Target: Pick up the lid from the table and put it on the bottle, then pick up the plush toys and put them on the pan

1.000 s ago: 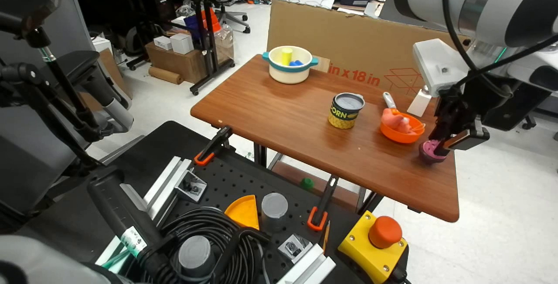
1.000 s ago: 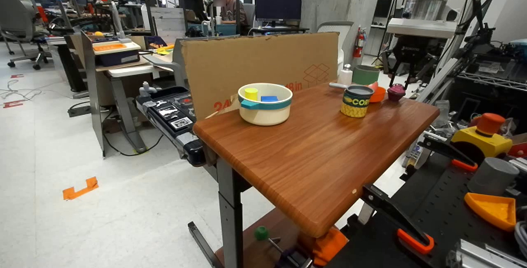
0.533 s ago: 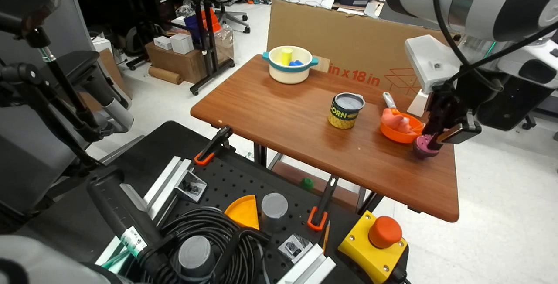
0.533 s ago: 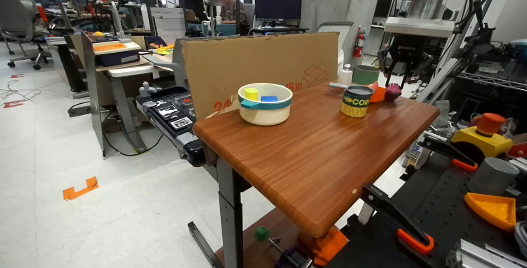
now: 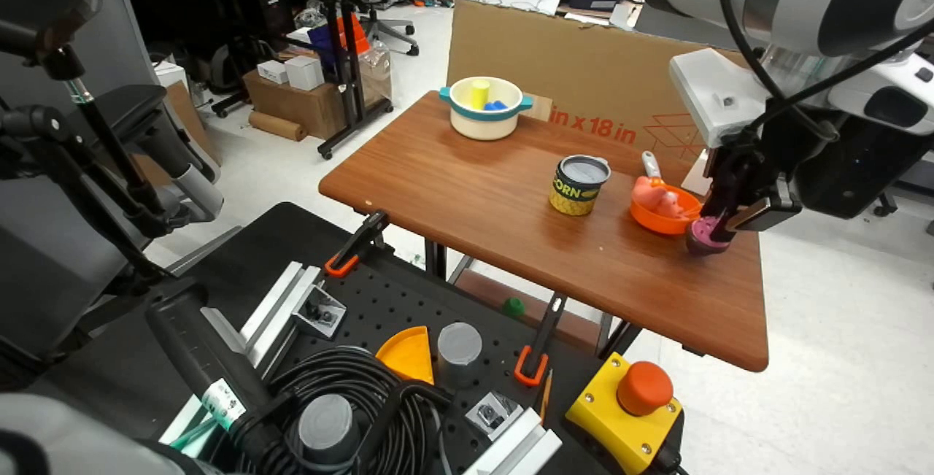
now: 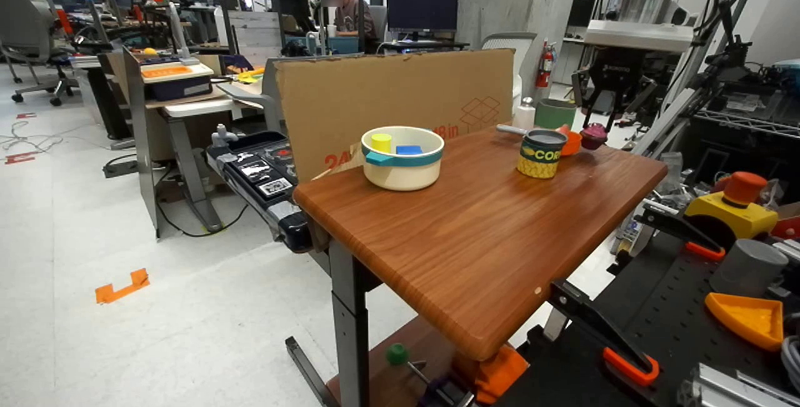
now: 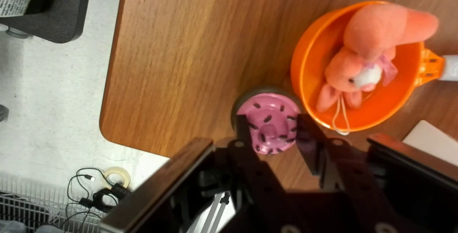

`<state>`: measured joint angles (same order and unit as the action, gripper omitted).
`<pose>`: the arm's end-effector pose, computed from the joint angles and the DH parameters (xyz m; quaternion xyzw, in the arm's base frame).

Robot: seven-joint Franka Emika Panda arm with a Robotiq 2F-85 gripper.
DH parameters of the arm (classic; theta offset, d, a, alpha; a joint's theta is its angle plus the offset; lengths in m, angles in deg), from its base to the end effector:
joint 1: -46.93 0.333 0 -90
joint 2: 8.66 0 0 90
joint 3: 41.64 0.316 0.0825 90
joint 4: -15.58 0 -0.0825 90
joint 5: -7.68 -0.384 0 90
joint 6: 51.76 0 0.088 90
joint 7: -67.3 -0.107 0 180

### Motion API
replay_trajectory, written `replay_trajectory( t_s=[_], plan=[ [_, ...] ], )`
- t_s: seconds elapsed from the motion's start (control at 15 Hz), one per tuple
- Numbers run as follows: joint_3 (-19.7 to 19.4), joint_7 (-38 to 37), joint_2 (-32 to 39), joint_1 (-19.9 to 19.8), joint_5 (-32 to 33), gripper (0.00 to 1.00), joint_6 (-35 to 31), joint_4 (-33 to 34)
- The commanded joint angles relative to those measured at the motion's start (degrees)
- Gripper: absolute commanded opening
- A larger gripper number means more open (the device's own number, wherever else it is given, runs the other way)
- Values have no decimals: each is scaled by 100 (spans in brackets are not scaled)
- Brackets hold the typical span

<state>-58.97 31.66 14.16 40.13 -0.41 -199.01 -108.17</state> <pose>0.5194 -0.2354 0.2215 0.8425 -0.5380 0.0194 0.0167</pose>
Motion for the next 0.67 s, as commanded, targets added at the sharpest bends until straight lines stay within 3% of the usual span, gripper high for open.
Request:
replay_trajectory(
  t_s=[0.0, 0.6],
  plan=[
    [37, 129, -297, 0, 42, 12, -130, -238],
    [128, 226, -503, 11, 10, 12, -200, -293]
  ],
)
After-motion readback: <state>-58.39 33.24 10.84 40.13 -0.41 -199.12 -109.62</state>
